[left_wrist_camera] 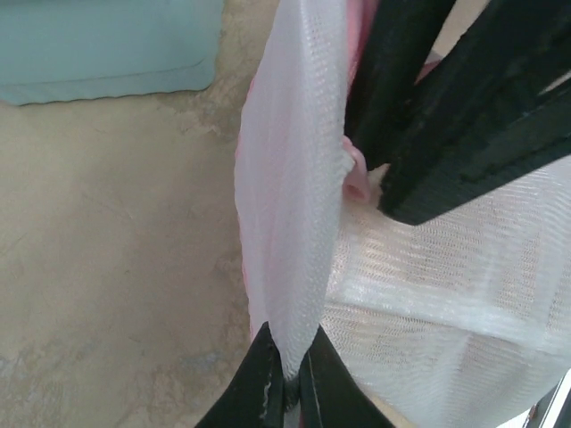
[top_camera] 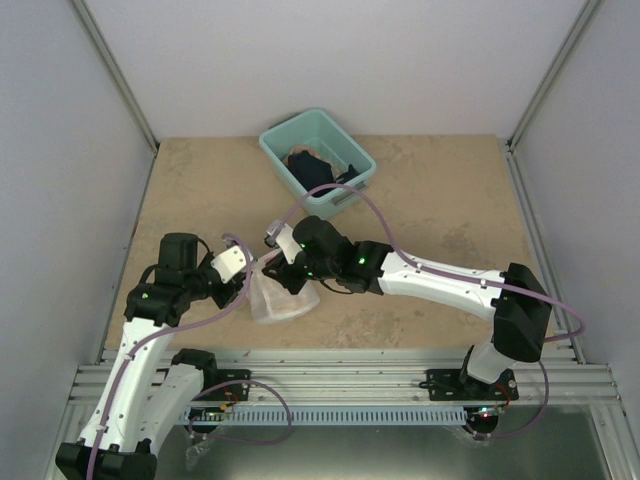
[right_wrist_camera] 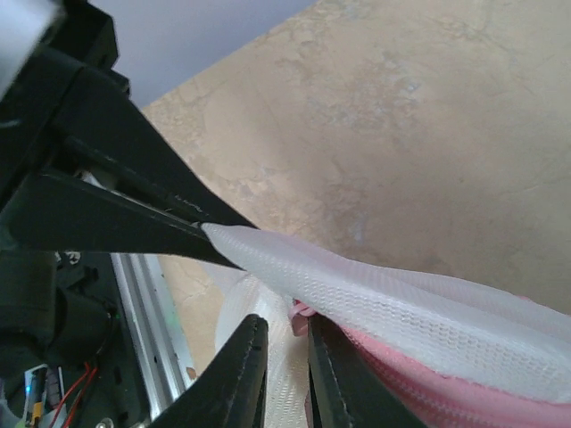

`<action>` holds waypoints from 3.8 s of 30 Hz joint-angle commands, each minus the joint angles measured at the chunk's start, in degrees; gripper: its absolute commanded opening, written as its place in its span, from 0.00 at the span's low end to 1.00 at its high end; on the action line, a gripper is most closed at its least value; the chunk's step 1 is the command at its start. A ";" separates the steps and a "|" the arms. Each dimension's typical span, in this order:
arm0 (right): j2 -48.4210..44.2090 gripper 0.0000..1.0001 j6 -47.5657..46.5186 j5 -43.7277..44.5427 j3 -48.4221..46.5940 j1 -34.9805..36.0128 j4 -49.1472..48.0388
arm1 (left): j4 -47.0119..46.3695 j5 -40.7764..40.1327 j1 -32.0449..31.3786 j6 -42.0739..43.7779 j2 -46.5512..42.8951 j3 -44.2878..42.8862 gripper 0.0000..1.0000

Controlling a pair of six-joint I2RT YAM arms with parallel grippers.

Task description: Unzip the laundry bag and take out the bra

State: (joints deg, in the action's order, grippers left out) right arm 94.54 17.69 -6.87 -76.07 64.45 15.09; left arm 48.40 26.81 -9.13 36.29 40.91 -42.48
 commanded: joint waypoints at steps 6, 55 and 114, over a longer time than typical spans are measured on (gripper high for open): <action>2.21 0.02 -0.33 6.01 -4.51 0.34 3.87 | -0.51 1.60 -0.45 1.12 -0.63 -0.61 0.00; -4.65 0.24 5.32 20.01 5.91 6.93 -4.33 | -3.94 3.16 -0.89 -3.19 -1.44 0.19 0.00; -2.56 0.17 0.80 10.78 4.40 4.42 -5.57 | -5.29 0.48 -0.91 1.41 -2.32 2.00 0.00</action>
State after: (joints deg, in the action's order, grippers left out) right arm 90.63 15.94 -0.95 -70.81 68.73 9.82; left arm 44.60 24.97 -9.76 39.03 39.13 -40.75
